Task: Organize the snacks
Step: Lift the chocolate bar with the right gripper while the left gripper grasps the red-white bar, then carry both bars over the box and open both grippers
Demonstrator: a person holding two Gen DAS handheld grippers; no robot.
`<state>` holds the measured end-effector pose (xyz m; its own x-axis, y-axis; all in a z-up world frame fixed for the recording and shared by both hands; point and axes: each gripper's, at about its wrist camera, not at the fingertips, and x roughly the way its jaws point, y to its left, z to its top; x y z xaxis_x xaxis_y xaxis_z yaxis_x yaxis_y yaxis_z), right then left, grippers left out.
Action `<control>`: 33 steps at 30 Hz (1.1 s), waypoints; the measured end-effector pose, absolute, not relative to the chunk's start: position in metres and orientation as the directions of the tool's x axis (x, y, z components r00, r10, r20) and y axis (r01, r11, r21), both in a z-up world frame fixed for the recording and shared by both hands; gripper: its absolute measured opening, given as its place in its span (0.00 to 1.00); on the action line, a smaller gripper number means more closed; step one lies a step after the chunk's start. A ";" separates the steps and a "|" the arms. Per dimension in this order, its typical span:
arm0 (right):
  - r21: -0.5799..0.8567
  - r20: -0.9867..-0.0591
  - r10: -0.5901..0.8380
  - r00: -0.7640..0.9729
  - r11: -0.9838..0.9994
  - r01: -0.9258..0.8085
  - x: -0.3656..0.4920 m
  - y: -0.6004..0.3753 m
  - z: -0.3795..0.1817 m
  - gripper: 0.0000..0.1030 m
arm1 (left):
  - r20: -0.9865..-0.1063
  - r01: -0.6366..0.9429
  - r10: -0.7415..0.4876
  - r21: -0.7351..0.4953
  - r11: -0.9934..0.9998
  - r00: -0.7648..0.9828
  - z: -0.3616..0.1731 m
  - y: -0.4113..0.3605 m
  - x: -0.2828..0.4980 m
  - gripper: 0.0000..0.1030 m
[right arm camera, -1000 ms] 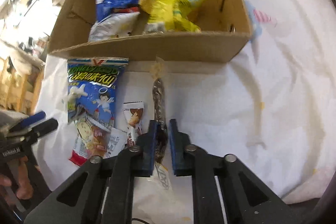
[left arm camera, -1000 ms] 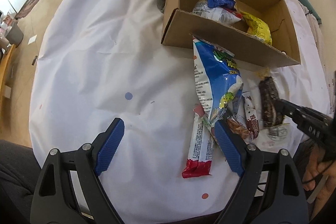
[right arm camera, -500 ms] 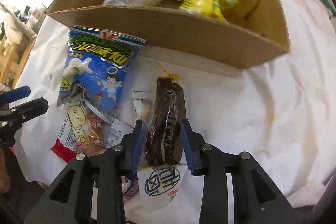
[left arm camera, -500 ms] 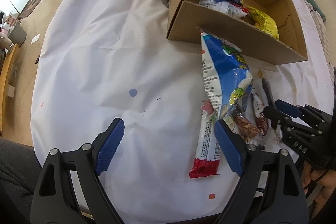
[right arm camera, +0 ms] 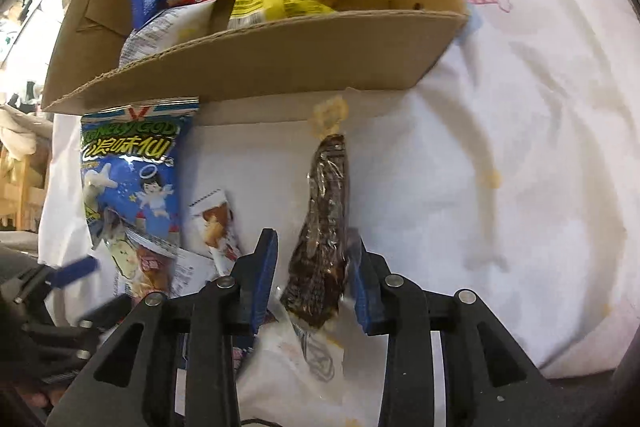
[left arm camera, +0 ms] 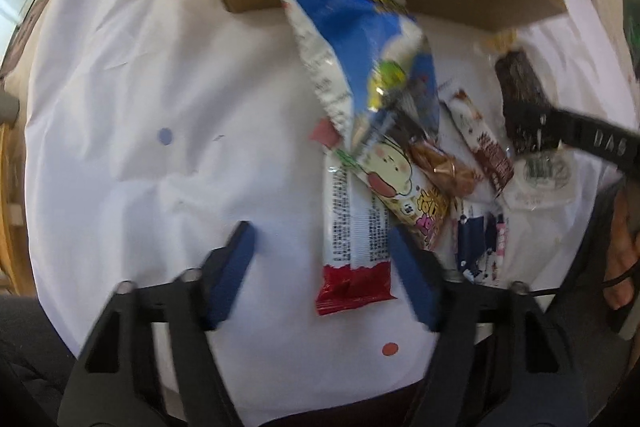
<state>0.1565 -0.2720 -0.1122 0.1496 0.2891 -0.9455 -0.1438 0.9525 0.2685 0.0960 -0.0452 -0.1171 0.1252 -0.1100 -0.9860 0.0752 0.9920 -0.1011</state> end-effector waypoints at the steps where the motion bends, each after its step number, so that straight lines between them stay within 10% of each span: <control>1: 0.287 -0.940 0.307 0.150 0.947 -0.143 0.160 -0.274 -0.113 0.14 | -0.986 0.084 -0.111 -0.101 0.991 0.123 -0.119 -0.049 0.097 0.46; 3: 0.324 -0.927 0.345 0.149 0.935 -0.145 0.163 -0.276 -0.110 0.12 | -0.989 0.105 -0.089 -0.077 0.992 0.120 -0.121 -0.056 0.098 0.27; 33: 0.516 -0.640 0.560 0.526 0.820 -0.245 0.190 -0.286 0.029 0.12 | -0.808 -0.012 -0.008 -0.019 1.000 0.589 0.044 -0.012 0.181 0.26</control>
<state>0.1898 -0.2864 0.0291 0.5263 0.5600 -0.6399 -0.2453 0.8205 0.5164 0.1807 -0.0115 0.0444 0.5890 -0.0076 -0.8081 -0.0125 0.9998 -0.0185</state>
